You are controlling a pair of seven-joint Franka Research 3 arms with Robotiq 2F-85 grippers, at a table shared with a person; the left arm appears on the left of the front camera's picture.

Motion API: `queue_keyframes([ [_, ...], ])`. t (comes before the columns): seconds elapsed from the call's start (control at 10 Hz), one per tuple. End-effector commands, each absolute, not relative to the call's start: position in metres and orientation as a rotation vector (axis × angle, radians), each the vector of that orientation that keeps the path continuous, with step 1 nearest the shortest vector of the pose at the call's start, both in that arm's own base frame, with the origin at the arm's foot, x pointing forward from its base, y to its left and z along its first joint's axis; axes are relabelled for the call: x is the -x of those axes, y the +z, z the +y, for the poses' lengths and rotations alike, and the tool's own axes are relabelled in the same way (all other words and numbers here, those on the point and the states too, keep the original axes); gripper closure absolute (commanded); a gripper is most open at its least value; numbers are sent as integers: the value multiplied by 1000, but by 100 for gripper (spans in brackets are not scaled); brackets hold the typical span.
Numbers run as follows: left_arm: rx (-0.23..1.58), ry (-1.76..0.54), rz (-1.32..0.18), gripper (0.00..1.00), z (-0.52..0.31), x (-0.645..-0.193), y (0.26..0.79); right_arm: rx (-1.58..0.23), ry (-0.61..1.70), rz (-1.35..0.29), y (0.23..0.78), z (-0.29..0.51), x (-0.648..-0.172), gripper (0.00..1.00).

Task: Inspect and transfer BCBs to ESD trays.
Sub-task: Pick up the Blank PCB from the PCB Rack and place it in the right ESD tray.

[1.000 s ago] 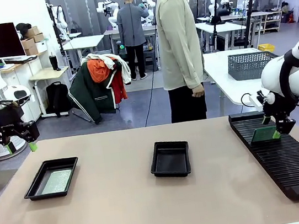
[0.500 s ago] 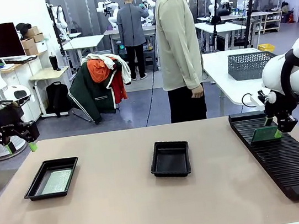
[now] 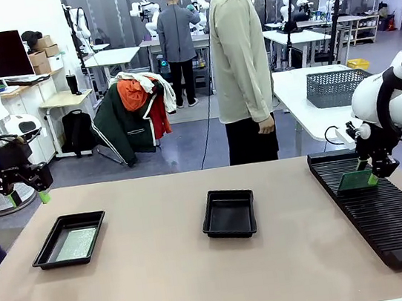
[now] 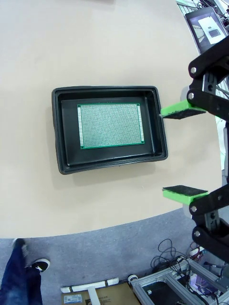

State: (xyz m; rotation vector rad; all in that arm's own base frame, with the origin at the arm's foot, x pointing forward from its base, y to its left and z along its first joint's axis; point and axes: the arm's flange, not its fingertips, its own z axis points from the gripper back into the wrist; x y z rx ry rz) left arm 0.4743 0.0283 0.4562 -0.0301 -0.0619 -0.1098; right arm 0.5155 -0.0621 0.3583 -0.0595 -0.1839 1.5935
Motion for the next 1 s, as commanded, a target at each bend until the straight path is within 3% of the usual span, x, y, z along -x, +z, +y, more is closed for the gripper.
queue_keyframes([
  [0.0, 32, -109, -67, 25, 28, -474, 454, 64, 1573, -148, 360, -60, -517, 44],
  [0.1, 32, -109, -67, 25, 28, -474, 454, 64, 1570, -145, 361, -59, -516, 52],
  [0.2, 32, -109, -67, 25, 28, -474, 454, 66, 1566, -138, 361, -59, -516, 50],
  [0.3, 32, -109, -67, 25, 28, -474, 454, 66, 1567, -137, 361, -58, -516, 57],
  [0.4, 32, -109, -67, 25, 28, -474, 454, 62, 1570, -135, 361, -57, -516, 55],
  [0.5, 32, -109, -67, 25, 28, -474, 454, 60, 1569, -135, 360, -56, -516, 63],
  [0.6, 32, -109, -67, 25, 28, -474, 454, 55, 1568, -138, 360, -56, -516, 61],
  [0.7, 32, -109, -67, 25, 28, -474, 454, 52, 1566, -137, 360, -56, -516, 69],
  [0.8, 32, -109, -67, 25, 28, -474, 454, 52, 1564, -136, 360, -56, -516, 67],
  [0.9, 32, -109, -67, 25, 28, -474, 454, 50, 1563, -133, 360, -56, -516, 74],
])
